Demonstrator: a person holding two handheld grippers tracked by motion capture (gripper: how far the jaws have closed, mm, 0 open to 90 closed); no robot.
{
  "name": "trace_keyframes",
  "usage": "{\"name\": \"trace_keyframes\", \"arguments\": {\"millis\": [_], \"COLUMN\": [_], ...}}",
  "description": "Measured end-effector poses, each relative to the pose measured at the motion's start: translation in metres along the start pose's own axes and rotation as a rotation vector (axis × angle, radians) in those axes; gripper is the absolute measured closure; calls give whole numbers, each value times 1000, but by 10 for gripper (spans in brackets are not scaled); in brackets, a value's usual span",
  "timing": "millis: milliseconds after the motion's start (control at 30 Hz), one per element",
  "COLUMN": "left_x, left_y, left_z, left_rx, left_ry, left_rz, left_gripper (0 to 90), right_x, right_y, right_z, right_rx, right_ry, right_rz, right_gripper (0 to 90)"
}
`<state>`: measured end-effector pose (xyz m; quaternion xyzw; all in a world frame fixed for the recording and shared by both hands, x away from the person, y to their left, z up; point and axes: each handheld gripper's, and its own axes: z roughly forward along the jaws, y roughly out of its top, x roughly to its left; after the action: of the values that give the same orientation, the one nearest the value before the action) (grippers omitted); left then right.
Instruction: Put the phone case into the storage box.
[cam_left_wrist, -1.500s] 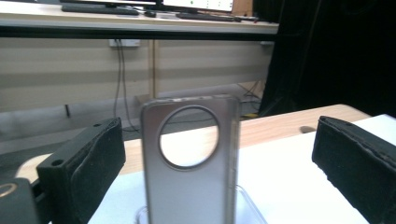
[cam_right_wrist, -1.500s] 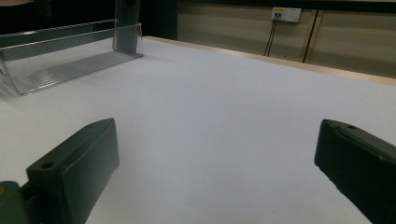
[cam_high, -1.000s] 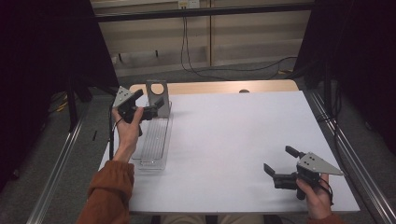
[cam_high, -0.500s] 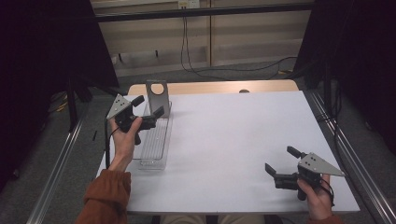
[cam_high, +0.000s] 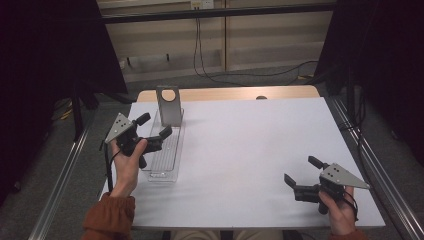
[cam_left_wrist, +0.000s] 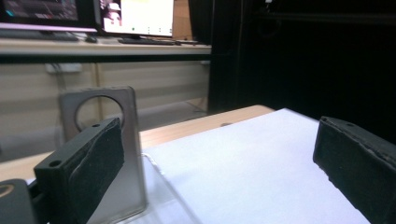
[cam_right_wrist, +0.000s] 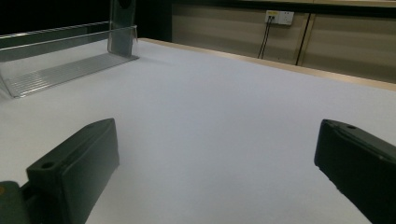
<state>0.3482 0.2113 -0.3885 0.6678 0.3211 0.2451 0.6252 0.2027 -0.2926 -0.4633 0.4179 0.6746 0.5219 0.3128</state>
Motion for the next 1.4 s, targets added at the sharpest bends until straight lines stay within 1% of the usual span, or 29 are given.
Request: {"name": "trace_keyframes", "arguments": {"millis": [100, 133, 167, 233, 333, 367, 400, 433, 467, 533, 567, 600, 633, 667, 700, 733, 767, 900, 967, 1000, 1067, 1167, 1200, 1233, 1267, 1300, 1367, 1400], "left_x": [-2, -3, -5, -6, -7, -7, -7, -8, -9, -11, -12, -13, -14, -15, -16, -16, -17, -16, -16, -15, -14, -13, -15, -14, -15, -16, -16, -17], "left_y": [-3, -3, -3, -3, -5, -6, -8, -10, -12, -17, -18, -20, -20, -22, -24, -25, -27, -35, -42, -45, -51, -57, -58, -59, -61, -62, -64, -66], "left_z": [-7, -9, -13, -17, -23, -25, -28, -31, -33, -38, -39, -41, -42, -44, -46, -49, -51, -59, -62, -63, -66, -70, -70, -72, -74, -75, -79, -80], "left_rx": [-1, 2, 9, 14, 5, 6, 9, 14, 11, 30, 26, 32, 33, 31, 33, 38, 28, 32, 40, 53, 47, 62, 55, 70, 74, 73, 79, 74], "left_ry": [12, 15, 28, 22, 32, 31, 29, 32, 40, 49, 49, 47, 56, 48, 49, 50, 57, 71, 83, 87, 82, 97, 100, 104, 93, 99, 107, 116], "left_rz": [-5, 3, 8, 9, 2, 5, -1, 2, -4, 4, 2, 3, 0, 3, 2, 13, 4, -5, -18, -13, -16, -13, -31, -33, -42, -42, -26, -33], "left_gripper": [22, 22, 22, 22, 26, 26, 26, 27, 28, 28, 28, 28, 28, 28, 28, 28, 28, 28, 28, 28, 28, 28, 28, 28, 28, 28, 28, 28], "right_x": [0, 1, 1, 0, 0, 0, 0, 0, 0, 0, 0, 0, 0, 0, 0, 0, 0, 0, 0, 0, 0, 0, -1, -1, -2, -3, -4, -4], "right_y": [0, 0, 0, 0, 0, 1, 1, 0, 0, 0, 1, 0, 1, 1, 1, 1, 1, 1, 1, 1, 1, 1, 1, 0, 0, 0, 1, 1], "right_z": [0, -1, -1, -1, -1, -1, -1, -1, -1, -1, -1, -1, -1, -1, -1, -2, -2, -2, -2, -2, -2, -4, -4, -5, -5, -6, -7, -8], "right_rx": [1, 1, -3, -2, -5, -5, -5, -5, -3, -4, -3, -5, -5, -6, -9, -9, -11, -8, -10, -10, -10, -11, -11, -9, -10, -11, -7, -7], "right_ry": [4, 4, 3, 0, -2, -1, -2, -4, -4, -4, -4, -5, -4, -5, -9, -7, -10, -11, -10, -11, -9, -14, -16, -15, -20, -24, -29, -29], "right_rz": [2, 1, 0, 0, 1, 4, 3, 1, 4, 5, 2, 1, -1, -2, 2, -1, 1, 2, 0, 0, 0, 0, 1, 2, 1, -1, 5, 5], "right_gripper": [0, 0, 0, 0, 0, 0, 0, 0, 0, 0, 0, 0, 0, 0, 0, 0, 0, 0, 0, 0, 0, 0, 0, 0, 0, 0, 0, 0]}}
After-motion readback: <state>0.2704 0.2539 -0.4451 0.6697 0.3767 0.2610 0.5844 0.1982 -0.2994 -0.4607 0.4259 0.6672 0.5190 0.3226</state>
